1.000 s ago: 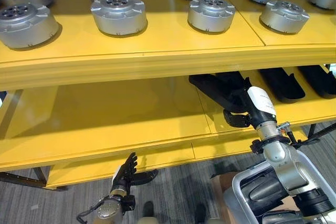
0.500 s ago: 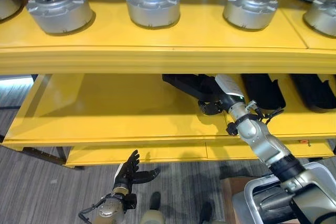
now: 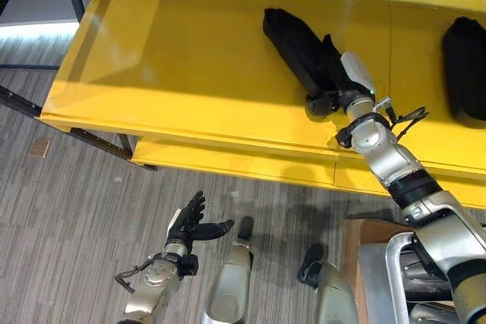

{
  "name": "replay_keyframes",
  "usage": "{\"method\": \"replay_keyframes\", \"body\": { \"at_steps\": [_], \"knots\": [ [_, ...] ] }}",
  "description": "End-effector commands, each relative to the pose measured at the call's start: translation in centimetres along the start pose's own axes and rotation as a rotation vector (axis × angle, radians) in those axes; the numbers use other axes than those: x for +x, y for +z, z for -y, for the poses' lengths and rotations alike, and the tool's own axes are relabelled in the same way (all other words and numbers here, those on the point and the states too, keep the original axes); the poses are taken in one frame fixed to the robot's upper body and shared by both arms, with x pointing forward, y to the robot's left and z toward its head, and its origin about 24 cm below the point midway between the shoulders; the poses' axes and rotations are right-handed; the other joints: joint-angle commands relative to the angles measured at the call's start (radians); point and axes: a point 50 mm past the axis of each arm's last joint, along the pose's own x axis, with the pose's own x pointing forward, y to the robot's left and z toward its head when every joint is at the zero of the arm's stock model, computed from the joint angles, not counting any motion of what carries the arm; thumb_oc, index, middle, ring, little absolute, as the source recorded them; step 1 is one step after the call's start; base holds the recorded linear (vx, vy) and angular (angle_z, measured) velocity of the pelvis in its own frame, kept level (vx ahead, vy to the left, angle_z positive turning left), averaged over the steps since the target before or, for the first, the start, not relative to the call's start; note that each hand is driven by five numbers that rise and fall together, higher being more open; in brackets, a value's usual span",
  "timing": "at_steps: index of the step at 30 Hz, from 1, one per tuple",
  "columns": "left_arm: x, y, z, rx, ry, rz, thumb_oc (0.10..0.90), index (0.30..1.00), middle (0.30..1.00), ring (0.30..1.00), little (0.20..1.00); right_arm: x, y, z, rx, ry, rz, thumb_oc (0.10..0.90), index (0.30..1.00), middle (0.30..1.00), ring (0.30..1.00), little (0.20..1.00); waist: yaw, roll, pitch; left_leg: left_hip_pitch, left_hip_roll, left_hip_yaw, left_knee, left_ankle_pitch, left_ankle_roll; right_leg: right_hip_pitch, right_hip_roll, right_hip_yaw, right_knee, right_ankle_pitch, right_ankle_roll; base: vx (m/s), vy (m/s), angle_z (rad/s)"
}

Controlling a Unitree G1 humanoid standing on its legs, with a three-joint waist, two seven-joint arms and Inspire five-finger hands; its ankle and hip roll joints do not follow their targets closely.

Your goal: Move parts from the plastic box to the shelf.

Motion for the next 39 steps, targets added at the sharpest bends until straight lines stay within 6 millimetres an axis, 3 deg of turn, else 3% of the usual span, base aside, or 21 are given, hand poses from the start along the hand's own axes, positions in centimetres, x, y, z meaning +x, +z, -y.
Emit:
{"method": "replay_keyframes", "body": {
  "at_steps": [1, 9, 20, 27, 31, 39],
  "knots": [
    [-0.3, 3.2, 0.7, -0.019, -0.048, 0.183, 0.9, 1.0, 1.0, 1.0, 1.0, 2.1, 3.6, 5.2, 0.153, -0.216, 0.078, 0.4, 0.3, 0.3, 0.3, 0.3, -0.006, 0.005, -0.062, 0.057, 0.054, 0.028, 0.107, -0.159, 0.025, 0.006, -0.025, 0.038, 0.01, 0.057, 0.047, 0.0, 0.0, 0.0],
    [0.4, 3.9, 1.6, -0.029, -0.059, 0.195, 0.9, 1.0, 1.0, 1.0, 1.0, 3.0, 3.3, 5.9, 0.407, -0.343, -0.035, 0.4, 0.3, 0.3, 0.3, 0.3, -0.025, 0.013, -0.051, 0.034, 0.047, 0.024, 0.163, -0.196, 0.03, -0.022, -0.023, 0.062, 0.058, 0.03, 0.042, 0.01, 0.006, -0.01],
    [0.6, 4.1, 2.0, -0.029, -0.064, 0.196, 0.9, 1.0, 1.0, 1.0, 1.0, 3.2, 2.6, 5.8, 0.425, -0.379, -0.098, 0.4, 0.3, 0.3, 0.3, 0.3, -0.032, 0.025, -0.048, 0.022, 0.047, 0.015, 0.176, -0.201, 0.029, -0.032, -0.024, 0.06, 0.075, 0.023, 0.044, 0.0, 0.0, 0.0],
    [0.7, 4.4, 2.3, -0.027, -0.064, 0.209, 0.9, 1.0, 1.0, 1.0, 1.0, 2.9, 1.5, 4.5, 0.444, -0.383, -0.164, 0.4, 0.3, 0.3, 0.3, 0.3, -0.041, 0.028, -0.039, 0.014, 0.048, 0.009, 0.189, -0.202, 0.027, -0.034, -0.024, 0.06, 0.086, 0.019, 0.043, 0.0, 0.0, 0.0],
    [0.8, 4.3, 2.3, -0.03, -0.037, 0.206, 0.9, 1.0, 1.0, 1.0, 1.0, 1.8, 2.2, 2.2, 0.397, -0.339, -0.092, 0.4, 0.3, 0.3, 0.3, 0.3, -0.057, 0.023, -0.027, 0.012, 0.051, 0.013, 0.199, -0.207, 0.029, -0.038, -0.021, 0.067, 0.089, 0.02, 0.043, -0.01, 0.002, -0.05],
    [0.8, 4.3, 2.4, -0.034, -0.025, 0.208, 0.9, 1.0, 1.0, 1.0, 1.0, 0.4, 2.0, -0.3, 0.532, -0.326, -0.097, 0.4, 0.3, 0.3, 0.3, 0.3, -0.07, 0.02, -0.018, 0.003, 0.049, 0.019, 0.211, -0.21, 0.029, -0.042, -0.025, 0.068, 0.092, 0.022, 0.043, 0.0, 0.002, -0.01]
  ]
}}
